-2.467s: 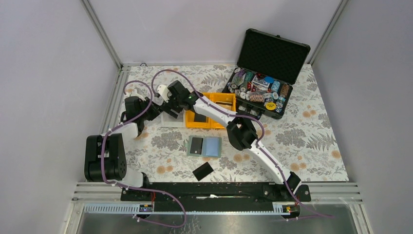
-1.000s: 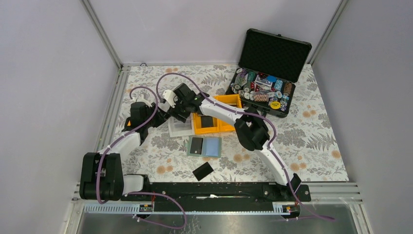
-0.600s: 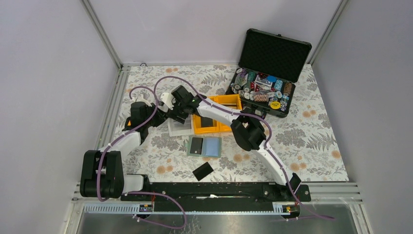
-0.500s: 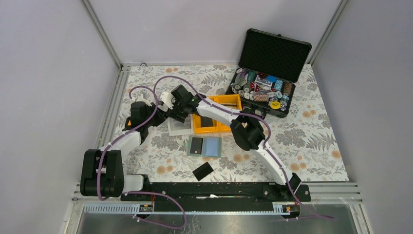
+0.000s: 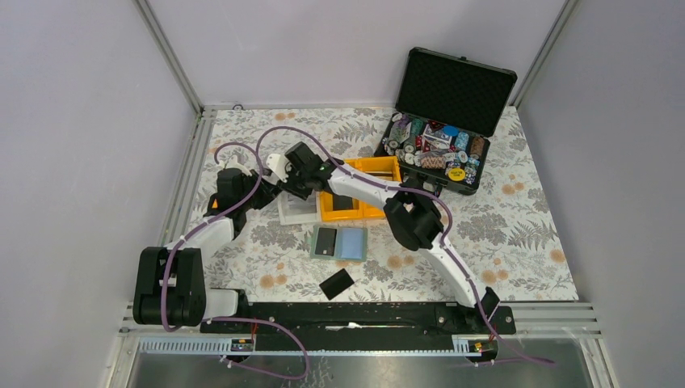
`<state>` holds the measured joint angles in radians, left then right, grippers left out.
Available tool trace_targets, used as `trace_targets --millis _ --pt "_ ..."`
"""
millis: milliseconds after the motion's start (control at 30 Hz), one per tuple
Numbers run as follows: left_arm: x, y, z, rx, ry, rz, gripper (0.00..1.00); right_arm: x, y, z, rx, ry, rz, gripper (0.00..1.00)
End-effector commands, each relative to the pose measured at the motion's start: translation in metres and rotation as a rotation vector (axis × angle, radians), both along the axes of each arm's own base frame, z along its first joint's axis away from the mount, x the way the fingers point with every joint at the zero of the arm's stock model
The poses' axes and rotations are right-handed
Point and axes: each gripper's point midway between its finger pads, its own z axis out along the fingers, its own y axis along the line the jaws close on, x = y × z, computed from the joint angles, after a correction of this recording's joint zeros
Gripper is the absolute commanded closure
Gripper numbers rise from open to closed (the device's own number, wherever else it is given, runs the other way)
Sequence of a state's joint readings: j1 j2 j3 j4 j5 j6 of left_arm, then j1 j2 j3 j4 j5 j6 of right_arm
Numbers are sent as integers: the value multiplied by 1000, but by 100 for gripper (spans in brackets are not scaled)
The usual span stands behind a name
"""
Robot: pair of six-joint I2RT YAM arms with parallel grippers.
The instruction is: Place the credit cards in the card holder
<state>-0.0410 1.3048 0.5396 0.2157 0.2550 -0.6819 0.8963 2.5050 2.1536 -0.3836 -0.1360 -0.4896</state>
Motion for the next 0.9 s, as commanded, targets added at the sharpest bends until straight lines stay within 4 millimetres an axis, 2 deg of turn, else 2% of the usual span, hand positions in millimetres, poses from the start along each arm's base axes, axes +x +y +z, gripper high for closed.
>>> trace_targets --millis 0,233,400,433,600,733,867 --pt "1 6 -7 34 6 20 100 -39 -36 -37 -92 138 -32 60" --pt "1 7 -6 34 3 24 100 -29 -36 -10 15 -91 -82 60" --pt "1 6 -6 33 5 23 100 -16 -35 -1 11 -231 -106 61" --pt "1 6 -6 33 3 23 100 -15 -34 0 6 -244 -105 58" --pt "1 7 -5 36 2 23 100 -10 -34 4 -5 -272 -96 46" --pt "2 7 -6 36 4 21 100 -11 -26 7 15 -218 -70 43" --pt "1 7 -6 35 4 19 100 -8 -28 -1 -6 -178 -73 42"
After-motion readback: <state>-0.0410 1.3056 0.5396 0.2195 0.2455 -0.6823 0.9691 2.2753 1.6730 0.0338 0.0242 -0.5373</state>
